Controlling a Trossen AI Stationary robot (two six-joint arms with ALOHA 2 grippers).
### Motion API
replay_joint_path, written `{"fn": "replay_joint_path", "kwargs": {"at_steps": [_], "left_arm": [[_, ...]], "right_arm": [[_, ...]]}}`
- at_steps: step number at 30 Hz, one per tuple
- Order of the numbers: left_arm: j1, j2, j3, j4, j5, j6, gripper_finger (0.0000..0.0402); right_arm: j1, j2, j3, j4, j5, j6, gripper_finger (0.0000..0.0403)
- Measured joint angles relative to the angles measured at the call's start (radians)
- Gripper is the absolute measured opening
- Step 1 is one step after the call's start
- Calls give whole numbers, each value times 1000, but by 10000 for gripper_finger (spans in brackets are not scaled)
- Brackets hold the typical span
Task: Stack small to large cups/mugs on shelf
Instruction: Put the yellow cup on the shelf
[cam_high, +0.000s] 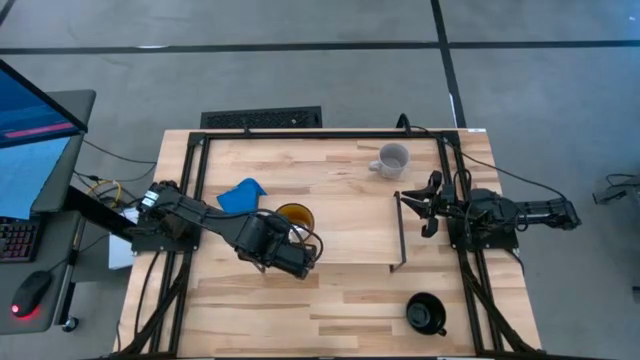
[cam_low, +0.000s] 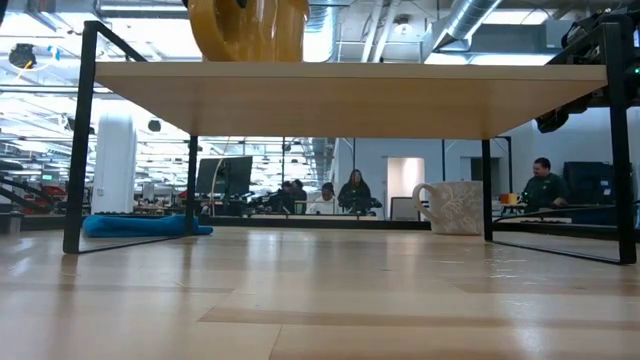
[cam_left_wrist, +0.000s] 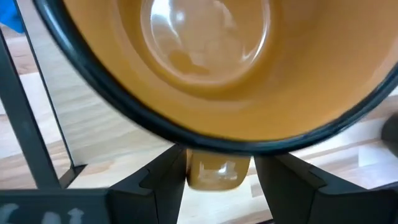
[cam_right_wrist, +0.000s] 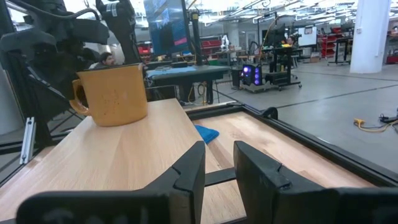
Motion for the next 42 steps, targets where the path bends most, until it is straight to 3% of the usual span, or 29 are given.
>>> {"fn": "replay_joint_path", "kwargs": {"at_steps": [42], "left_arm": [[46,0,0,111,4,33,179]], "right_arm": [[0,0,0,0,0,-49,107]]}}
